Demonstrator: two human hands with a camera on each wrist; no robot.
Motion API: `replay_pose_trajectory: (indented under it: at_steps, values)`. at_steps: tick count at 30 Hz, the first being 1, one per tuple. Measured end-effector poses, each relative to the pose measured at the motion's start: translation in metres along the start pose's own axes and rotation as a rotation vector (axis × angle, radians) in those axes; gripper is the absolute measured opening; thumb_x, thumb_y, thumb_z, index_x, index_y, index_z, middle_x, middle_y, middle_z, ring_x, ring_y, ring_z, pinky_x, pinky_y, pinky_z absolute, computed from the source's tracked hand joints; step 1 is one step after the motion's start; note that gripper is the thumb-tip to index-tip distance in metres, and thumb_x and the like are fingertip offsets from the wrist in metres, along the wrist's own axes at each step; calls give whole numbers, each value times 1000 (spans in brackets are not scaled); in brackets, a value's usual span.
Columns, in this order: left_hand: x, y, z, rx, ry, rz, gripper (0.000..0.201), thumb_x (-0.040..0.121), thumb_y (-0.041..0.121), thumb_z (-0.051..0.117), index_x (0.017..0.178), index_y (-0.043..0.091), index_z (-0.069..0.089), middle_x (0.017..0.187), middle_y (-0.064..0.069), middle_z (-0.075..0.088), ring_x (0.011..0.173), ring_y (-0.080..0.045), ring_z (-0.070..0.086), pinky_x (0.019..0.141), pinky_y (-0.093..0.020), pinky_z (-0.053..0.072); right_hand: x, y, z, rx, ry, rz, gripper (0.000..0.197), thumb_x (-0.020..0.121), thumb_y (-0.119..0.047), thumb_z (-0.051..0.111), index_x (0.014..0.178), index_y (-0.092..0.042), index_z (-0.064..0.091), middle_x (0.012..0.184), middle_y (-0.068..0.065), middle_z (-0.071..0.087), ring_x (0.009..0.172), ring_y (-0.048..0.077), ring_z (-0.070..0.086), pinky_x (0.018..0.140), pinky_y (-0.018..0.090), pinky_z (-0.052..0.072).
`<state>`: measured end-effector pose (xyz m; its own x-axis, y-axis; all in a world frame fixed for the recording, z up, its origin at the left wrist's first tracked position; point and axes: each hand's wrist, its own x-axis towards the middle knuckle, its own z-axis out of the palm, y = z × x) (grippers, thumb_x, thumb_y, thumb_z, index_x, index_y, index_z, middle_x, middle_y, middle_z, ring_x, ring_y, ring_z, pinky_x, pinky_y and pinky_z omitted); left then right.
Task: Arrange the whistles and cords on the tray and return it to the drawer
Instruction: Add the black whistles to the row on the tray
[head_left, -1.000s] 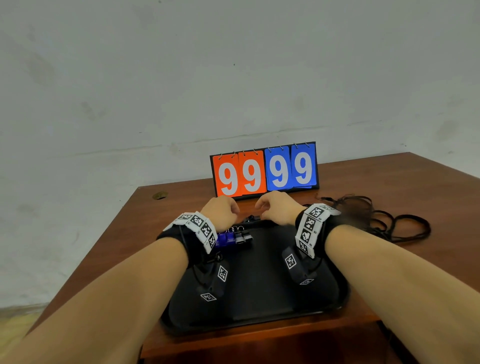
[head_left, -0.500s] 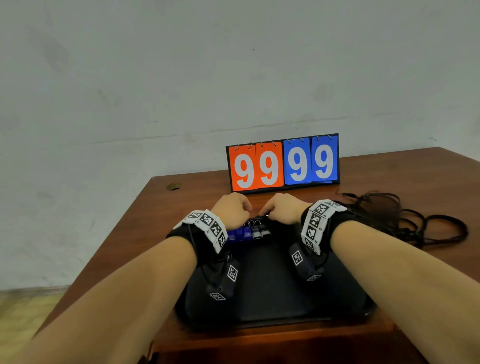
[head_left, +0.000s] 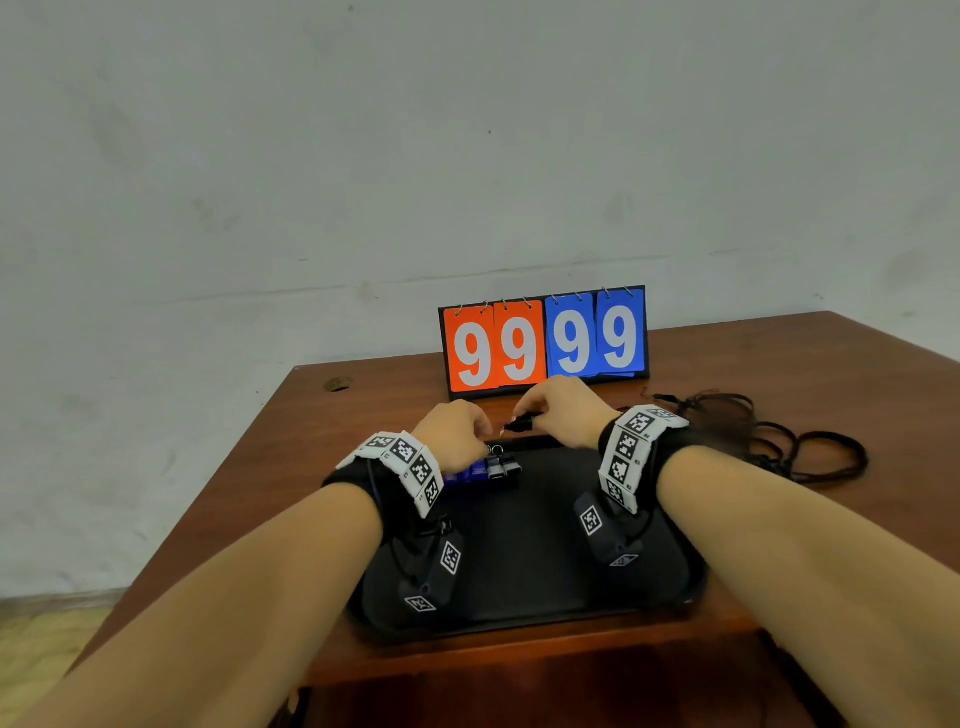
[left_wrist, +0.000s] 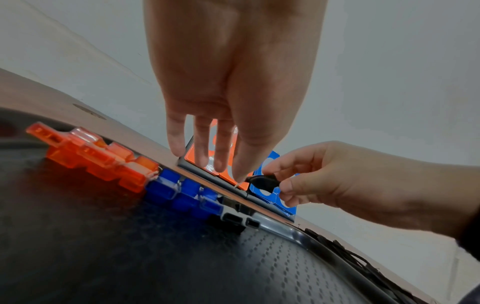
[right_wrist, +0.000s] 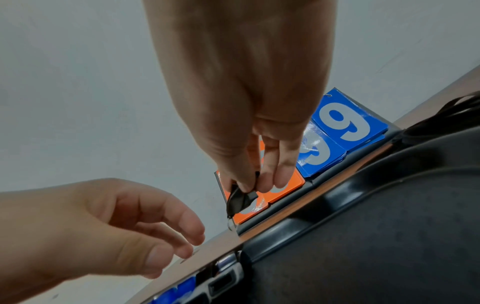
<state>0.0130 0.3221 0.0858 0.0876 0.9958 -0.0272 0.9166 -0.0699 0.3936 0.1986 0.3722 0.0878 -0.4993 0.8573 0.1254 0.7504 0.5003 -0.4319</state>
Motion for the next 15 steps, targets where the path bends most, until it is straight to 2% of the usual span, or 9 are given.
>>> replay_pose_trajectory:
  at_steps: [3,5,8,12,15]
  values:
    - [-6,4,1,27,-31,15,38,86,21,72,123,16,65,125,0,63,113,-18,60,99,-32,48,-9,3,-4,-2,10,18,32,88,-14,69,119,-18,68,107,-3,64,97,10,58,82,18,43]
    - [-9,6,2,48,-43,11,41,86,22,74,125,16,64,127,0,62,116,-18,59,101,-31,47,-14,3,-7,-3,-10,36,32,86,-17,71,118,-17,68,99,-5,61,88,9,57,76,19,43]
    - [-10,7,6,75,-61,14,42,87,22,73,126,16,63,129,-1,61,117,-18,58,101,-31,47,-20,3,-6,19,-63,61,31,86,-17,71,116,-14,67,96,-3,64,83,14,65,76,24,54]
    - [-8,8,10,97,-80,12,39,87,24,73,124,18,63,127,-1,60,112,-19,59,97,-31,49,-21,7,-3,-16,-57,71,31,86,-21,72,116,-15,68,102,-3,61,93,13,59,81,22,45]
    - [-5,7,12,104,-74,7,39,85,28,75,122,20,64,124,1,61,108,-18,60,96,-34,51,-15,8,1,-11,-43,92,33,86,-21,72,118,-16,67,106,-2,62,96,13,59,83,22,45]
